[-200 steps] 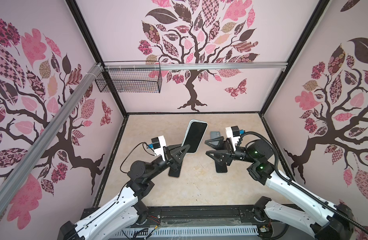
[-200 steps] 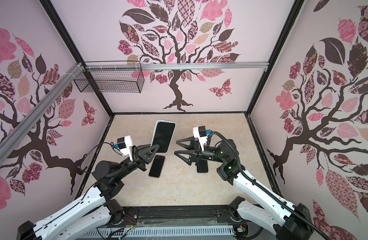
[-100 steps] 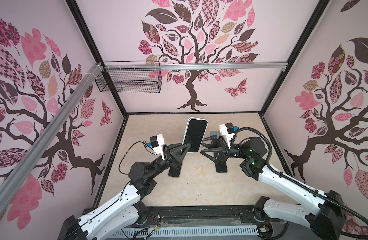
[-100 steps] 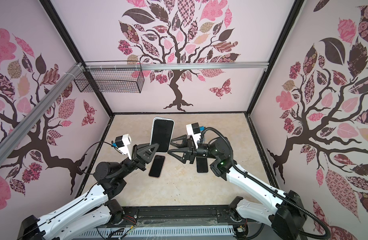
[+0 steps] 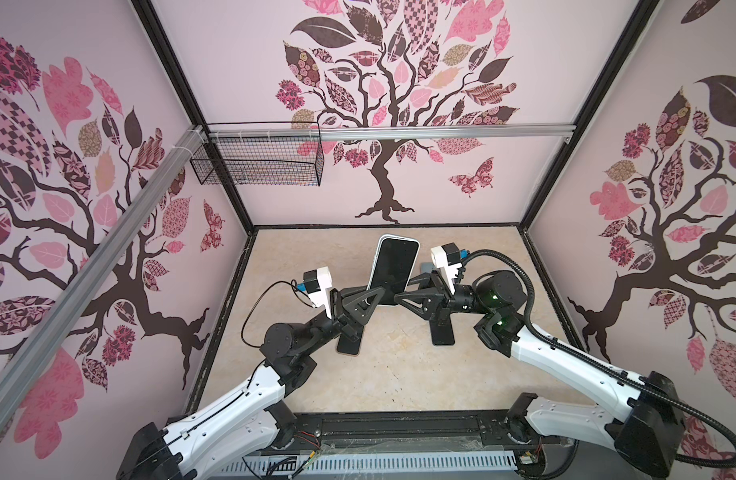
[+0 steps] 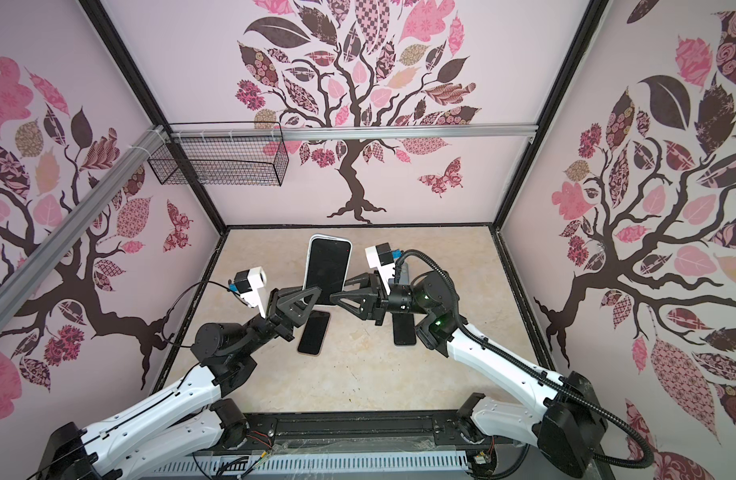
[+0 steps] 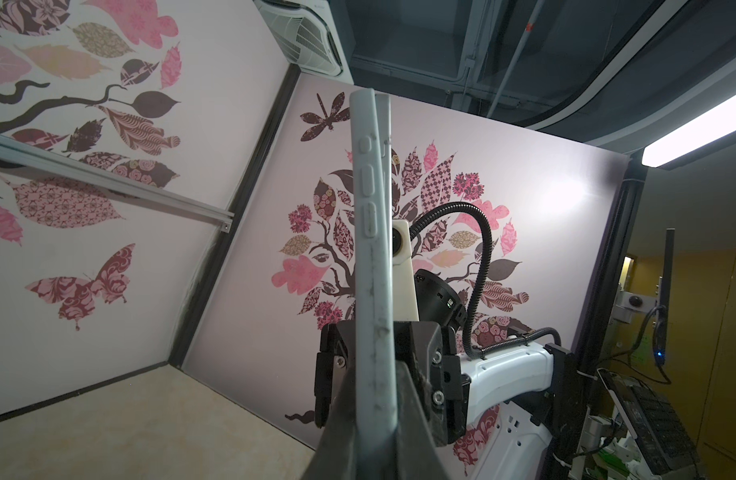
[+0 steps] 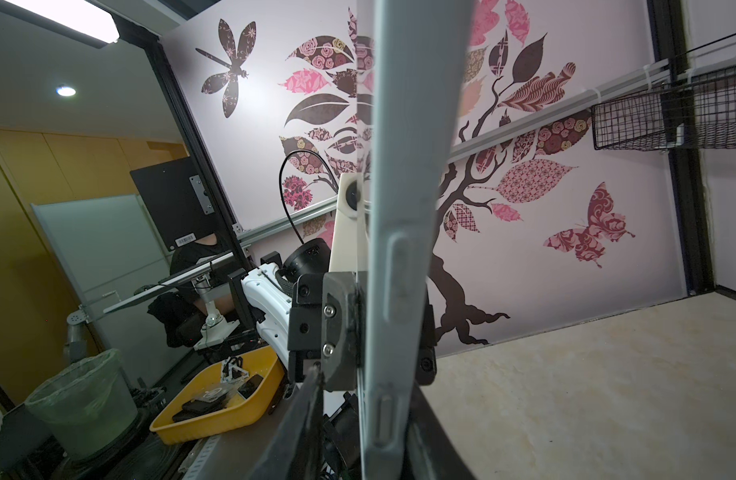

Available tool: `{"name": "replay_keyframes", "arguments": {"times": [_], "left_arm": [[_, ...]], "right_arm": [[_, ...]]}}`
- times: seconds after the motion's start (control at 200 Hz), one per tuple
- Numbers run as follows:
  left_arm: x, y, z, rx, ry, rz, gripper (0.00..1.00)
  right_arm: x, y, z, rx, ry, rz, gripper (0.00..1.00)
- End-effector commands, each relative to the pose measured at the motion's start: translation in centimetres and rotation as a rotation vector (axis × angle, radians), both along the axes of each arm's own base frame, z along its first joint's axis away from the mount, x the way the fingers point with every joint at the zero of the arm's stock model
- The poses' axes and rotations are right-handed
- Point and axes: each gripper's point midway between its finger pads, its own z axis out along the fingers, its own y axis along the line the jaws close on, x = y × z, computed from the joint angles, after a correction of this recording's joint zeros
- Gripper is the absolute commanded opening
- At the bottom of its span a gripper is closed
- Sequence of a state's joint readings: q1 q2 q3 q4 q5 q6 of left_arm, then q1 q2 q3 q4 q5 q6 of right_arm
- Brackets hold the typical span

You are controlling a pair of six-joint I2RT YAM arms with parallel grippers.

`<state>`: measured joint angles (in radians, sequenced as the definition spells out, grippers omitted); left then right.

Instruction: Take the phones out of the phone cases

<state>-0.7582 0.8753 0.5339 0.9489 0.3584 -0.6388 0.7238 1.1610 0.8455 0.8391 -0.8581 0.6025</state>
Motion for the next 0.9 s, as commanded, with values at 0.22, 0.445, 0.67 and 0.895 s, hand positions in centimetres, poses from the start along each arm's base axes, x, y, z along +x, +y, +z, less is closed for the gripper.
{"name": "replay_keyframes", "arguments": {"times": [0.22, 0.445, 0.67, 0.895], "left_arm": [[-1.1, 0.9, 2.4, -0.076, -0.056, -0.011, 0.00], [-0.9, 0.7, 1.9, -0.042, -0.048, 0.000, 0.00], [-0.5, 0.8, 1.3, 0.120, -0.086, 0.120, 0.55], [0.2, 2.7, 1.2, 0.281, -0.200, 0.337, 0.72]], "right_arm": [[-0.9, -0.1, 2.1, 0.046, -0.063, 0.036, 0.15], [-0.9, -0.3, 1.8, 0.025, -0.071, 0.005, 0.00], [0.3, -1.6, 1.5, -0.026, -0.137, -0.188, 0.00], [1.6, -3.9, 0.4, -0.128, -0.230, -0.408, 0.00]]}}
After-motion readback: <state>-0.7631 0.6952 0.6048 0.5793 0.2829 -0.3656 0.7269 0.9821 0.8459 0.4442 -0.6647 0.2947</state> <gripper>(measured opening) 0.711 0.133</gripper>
